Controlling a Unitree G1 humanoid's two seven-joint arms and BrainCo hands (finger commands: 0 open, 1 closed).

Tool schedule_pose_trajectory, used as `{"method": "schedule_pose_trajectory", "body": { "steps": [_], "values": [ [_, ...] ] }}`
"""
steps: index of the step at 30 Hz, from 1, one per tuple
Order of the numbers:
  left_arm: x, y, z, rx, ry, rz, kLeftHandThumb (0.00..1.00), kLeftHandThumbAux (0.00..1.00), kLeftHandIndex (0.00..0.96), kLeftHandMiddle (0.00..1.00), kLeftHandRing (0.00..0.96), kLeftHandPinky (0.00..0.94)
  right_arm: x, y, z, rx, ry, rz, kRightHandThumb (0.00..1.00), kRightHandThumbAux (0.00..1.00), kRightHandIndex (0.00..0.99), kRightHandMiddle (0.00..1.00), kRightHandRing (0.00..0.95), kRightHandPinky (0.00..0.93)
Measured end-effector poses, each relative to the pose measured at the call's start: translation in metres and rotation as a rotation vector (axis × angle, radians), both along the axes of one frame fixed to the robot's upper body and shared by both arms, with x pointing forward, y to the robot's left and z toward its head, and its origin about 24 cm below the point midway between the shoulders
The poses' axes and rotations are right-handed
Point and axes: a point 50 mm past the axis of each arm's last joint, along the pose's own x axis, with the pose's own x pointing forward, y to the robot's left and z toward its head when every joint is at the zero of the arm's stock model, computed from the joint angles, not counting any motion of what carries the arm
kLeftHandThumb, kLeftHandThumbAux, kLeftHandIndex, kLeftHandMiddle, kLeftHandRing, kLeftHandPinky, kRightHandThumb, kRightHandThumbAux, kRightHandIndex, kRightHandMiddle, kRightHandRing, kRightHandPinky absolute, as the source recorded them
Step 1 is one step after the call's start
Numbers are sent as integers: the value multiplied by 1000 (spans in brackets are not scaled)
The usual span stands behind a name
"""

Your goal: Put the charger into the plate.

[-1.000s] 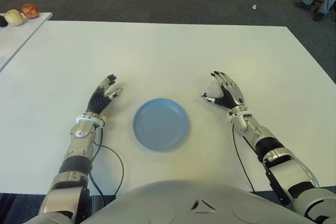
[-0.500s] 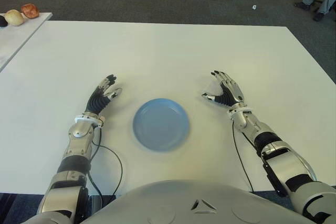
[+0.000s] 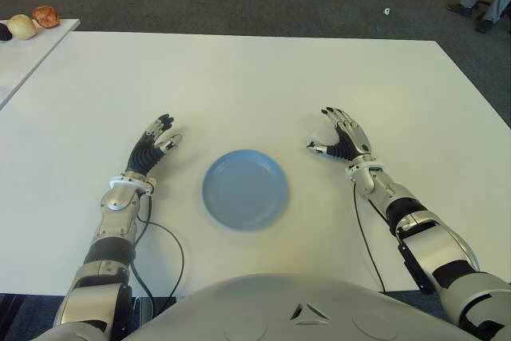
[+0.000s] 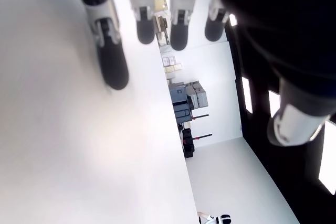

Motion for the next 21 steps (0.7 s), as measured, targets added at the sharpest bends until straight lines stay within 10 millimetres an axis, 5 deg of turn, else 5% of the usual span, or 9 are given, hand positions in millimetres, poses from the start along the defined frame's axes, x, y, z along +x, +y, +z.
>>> {"method": "schedule_pose_trajectory", "body": {
  "steps": [21],
  "values": [
    [0,2,1,8,-1,0,0,556,37,106,73,29,-2,2,-4,-1,2,-13,243,476,0,0,0,0]
  ]
}}
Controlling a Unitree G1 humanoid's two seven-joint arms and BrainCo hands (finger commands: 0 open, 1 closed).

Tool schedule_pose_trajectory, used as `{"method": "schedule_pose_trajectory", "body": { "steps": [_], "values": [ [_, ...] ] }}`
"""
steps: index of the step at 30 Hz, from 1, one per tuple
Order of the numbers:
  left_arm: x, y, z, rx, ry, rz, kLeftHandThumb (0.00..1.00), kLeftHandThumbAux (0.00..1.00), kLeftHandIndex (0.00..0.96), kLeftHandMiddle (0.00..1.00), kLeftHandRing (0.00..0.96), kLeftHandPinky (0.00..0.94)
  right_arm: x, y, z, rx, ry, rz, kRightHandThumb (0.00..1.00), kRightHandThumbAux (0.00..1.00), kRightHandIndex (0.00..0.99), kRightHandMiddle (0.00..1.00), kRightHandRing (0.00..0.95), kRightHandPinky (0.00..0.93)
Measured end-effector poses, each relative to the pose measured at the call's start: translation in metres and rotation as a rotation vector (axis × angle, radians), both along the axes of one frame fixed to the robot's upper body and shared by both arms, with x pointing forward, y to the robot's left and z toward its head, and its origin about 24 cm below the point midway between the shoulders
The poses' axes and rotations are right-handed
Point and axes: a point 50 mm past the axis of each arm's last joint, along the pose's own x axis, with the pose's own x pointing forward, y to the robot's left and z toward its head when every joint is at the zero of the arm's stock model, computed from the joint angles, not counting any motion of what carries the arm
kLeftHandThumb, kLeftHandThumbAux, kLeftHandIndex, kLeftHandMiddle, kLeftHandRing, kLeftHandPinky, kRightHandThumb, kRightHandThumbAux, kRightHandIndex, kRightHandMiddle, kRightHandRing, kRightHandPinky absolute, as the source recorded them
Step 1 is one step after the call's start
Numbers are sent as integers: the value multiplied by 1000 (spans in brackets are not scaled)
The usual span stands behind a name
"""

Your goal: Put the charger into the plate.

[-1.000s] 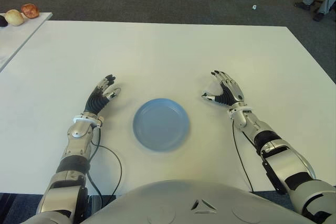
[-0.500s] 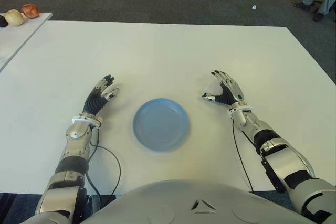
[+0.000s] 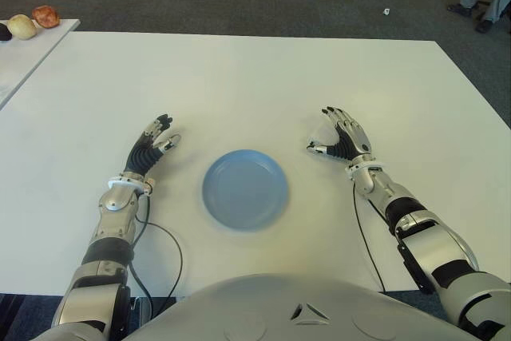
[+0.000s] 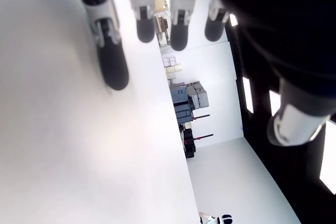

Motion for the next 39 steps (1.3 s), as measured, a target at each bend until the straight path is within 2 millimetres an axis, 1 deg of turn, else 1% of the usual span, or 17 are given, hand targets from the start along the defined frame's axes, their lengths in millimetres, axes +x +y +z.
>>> {"method": "schedule_pose_trajectory", "body": {
  "steps": [12,18,30,39],
  "values": [
    [1,0,2,2,-7,-3,0,544,40,109,73,16,-1,1,-1,-8,0,5,226,468,0,0,0,0],
    [1,0,2,3,-6,-3,0,540,51,106,69,7,-1,2,0,-16,-2,15,233,463,0,0,0,0],
    [2,0,2,2,0,-2,0,565,46,115,84,46,-2,2,0,-33,1,37,267,458,0,0,0,11],
    [2,0,2,-1,-1,-1,0,575,38,112,88,55,-2,2,0,-43,13,53,274,464,0,0,0,23]
  ]
}}
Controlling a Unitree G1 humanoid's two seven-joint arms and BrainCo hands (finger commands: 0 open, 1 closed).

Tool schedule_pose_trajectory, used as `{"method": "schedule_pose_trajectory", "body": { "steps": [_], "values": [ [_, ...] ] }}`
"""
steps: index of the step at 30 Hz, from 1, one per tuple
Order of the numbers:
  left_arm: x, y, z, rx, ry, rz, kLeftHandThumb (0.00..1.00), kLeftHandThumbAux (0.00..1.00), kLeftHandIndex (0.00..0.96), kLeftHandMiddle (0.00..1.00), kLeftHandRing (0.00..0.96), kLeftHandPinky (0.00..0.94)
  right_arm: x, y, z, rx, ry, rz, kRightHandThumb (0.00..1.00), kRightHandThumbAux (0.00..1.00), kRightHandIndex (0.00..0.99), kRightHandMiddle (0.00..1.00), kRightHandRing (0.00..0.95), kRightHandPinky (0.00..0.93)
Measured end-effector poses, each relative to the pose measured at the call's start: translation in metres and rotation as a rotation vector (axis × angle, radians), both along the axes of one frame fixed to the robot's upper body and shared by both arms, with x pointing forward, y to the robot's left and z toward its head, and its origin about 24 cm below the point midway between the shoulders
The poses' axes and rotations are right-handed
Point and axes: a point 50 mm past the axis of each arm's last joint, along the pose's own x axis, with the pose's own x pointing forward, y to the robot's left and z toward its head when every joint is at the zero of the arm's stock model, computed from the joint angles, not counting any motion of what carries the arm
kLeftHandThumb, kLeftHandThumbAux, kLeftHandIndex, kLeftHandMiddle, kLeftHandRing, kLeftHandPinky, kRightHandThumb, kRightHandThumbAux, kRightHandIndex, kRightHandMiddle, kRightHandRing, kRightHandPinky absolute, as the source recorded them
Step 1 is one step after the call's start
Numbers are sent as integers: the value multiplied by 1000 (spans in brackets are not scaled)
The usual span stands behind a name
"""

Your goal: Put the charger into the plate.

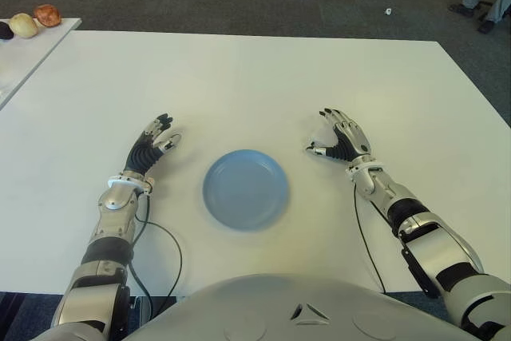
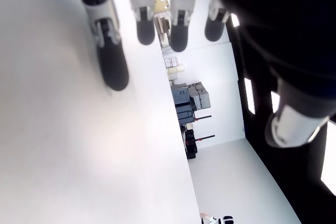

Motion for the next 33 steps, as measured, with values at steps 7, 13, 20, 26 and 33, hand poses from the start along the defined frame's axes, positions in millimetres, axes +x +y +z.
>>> {"method": "schedule_pose_trajectory", "body": {
  "steps": [7,13,20,26,33],
  "values": [
    [0,0,1,-1,-2,1,0,575,41,110,84,45,-1,0,0,-8,4,5,268,465,0,0,0,25],
    [1,0,1,-3,2,2,0,587,36,106,82,46,-1,0,0,-13,8,10,256,464,0,0,0,23],
    [1,0,1,-3,2,3,0,588,34,109,83,49,-2,1,-1,-16,9,13,253,464,0,0,0,22],
    [1,0,1,-5,1,4,0,583,34,110,83,45,-2,1,-1,-16,9,13,255,466,0,0,0,40],
    [0,1,2,-8,1,8,0,568,38,105,79,41,-2,0,-1,-16,11,13,264,471,0,0,0,76]
  ]
}}
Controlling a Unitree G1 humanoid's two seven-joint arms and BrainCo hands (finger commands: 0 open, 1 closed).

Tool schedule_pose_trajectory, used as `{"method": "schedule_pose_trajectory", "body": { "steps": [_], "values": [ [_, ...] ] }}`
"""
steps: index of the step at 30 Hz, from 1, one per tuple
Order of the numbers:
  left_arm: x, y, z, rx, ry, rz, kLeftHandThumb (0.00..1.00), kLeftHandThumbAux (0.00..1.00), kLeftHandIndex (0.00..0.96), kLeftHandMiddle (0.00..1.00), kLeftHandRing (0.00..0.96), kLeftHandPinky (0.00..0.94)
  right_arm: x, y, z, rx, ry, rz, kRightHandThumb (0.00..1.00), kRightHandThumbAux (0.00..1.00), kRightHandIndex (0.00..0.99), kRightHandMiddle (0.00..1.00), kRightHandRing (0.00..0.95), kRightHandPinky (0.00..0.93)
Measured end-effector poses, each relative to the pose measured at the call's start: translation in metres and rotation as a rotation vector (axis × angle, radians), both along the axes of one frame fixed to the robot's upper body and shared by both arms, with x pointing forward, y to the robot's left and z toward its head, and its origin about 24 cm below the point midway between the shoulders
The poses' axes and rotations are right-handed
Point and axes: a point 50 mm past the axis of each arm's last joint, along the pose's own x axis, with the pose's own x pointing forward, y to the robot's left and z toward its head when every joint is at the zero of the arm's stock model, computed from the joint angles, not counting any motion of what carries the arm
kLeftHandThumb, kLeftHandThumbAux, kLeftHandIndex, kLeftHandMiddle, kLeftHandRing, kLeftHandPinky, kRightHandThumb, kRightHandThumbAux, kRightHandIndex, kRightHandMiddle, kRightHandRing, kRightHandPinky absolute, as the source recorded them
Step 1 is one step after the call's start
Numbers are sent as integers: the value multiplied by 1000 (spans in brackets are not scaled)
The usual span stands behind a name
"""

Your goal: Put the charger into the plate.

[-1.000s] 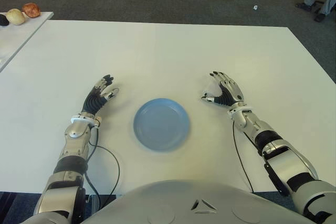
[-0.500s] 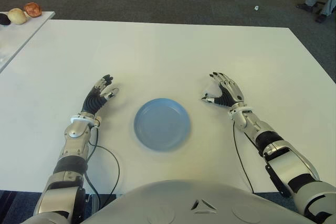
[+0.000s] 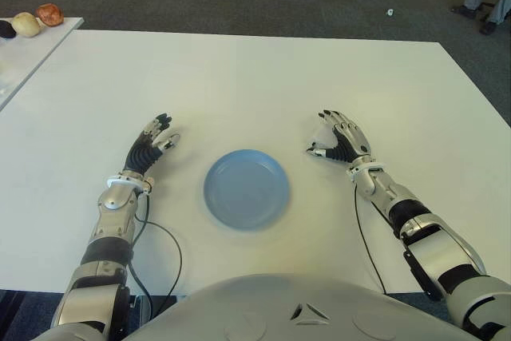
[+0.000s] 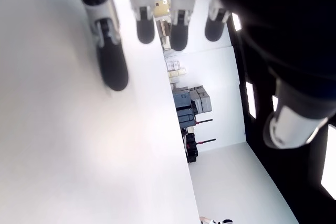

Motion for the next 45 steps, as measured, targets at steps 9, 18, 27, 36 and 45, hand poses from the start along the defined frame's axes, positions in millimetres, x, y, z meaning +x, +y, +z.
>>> {"method": "schedule_pose_trajectory", "body": {
  "steps": [9,18,27,36,45],
  "values": [
    [0,0,0,-1,5,1,0,568,43,102,75,45,0,0,-1,10,21,-3,285,470,0,0,12,115],
    [0,1,0,-1,4,3,0,566,47,106,83,60,1,-1,-1,24,50,-9,296,455,0,0,30,142],
    [0,2,0,-8,4,7,0,568,49,108,87,60,1,-1,-1,24,58,-9,286,439,0,0,31,144],
    [-1,2,0,-6,4,8,0,557,46,111,83,48,1,-1,-2,24,62,-9,291,446,0,0,39,157],
    [-1,3,0,-4,5,8,0,523,56,112,81,45,1,-1,-2,34,62,-17,346,459,0,87,261,439]
  ]
}}
